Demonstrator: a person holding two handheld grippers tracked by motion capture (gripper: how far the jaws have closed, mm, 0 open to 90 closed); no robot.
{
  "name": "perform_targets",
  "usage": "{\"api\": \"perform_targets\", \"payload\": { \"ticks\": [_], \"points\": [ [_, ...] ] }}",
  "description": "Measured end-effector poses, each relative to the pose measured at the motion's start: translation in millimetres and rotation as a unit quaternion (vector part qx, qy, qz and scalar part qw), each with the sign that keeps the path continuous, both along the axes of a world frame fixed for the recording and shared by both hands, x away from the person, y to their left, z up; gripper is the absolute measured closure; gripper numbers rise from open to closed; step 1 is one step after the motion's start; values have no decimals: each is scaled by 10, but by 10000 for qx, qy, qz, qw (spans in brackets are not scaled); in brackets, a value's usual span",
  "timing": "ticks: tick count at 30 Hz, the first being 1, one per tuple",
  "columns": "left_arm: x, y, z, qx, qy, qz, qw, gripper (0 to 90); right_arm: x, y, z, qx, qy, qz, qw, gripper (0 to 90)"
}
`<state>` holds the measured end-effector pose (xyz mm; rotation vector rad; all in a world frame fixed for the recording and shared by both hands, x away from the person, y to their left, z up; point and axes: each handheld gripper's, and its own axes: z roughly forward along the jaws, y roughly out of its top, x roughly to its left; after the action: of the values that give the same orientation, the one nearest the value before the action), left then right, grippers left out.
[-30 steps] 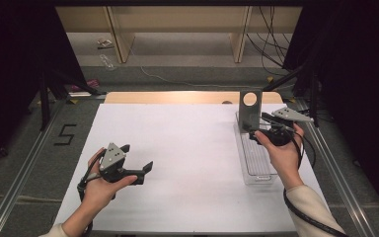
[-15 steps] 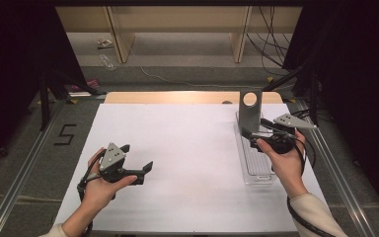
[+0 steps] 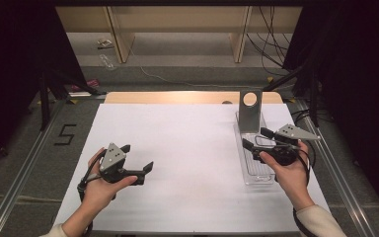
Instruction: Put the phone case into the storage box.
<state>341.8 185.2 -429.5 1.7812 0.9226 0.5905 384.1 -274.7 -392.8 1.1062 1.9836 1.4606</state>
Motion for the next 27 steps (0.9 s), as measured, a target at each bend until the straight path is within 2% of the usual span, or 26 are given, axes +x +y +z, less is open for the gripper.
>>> {"api": "perform_targets", "payload": {
  "ticks": [3, 18, 27],
  "points": [
    [-1, -1, 0, 6, -1, -5, 10000, 28, -37, -1, -19, 56, -18, 66, 10000, 162],
    [-21, -15, 6, 15, -14, -27, 10000, 30, -205, 41, -117, -36, 77, 282, 9996, 162],
    [-57, 18, -6, -5, -8, -25, 10000, 30, -252, 22, -154, -18, 87, 367, 9993, 161]
  ]
}}
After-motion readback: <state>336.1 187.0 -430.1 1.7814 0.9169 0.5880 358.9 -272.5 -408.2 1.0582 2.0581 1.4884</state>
